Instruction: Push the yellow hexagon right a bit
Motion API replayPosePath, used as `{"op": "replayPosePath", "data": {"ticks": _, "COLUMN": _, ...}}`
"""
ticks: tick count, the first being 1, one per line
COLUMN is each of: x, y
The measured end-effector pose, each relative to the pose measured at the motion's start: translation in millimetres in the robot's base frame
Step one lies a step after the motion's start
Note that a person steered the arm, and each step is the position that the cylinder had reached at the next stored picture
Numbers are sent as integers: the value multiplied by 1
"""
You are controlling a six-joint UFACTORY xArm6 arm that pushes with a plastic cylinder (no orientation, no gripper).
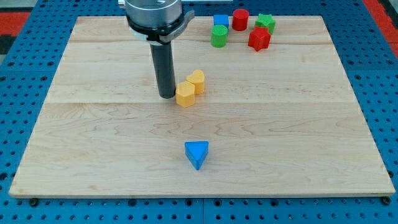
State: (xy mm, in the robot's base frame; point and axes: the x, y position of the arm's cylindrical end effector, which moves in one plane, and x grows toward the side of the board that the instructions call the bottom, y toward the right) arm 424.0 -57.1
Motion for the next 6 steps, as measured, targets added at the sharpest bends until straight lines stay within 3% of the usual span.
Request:
{"op": "replayPosePath", "data": {"ticks": 2, "x": 14, "y": -6}}
{"op": "replayPosePath", "data": {"ticks": 3, "x": 14, "y": 23}}
{"op": "replayPosePath", "data": {"ticks": 6, "x": -22, "y": 63}}
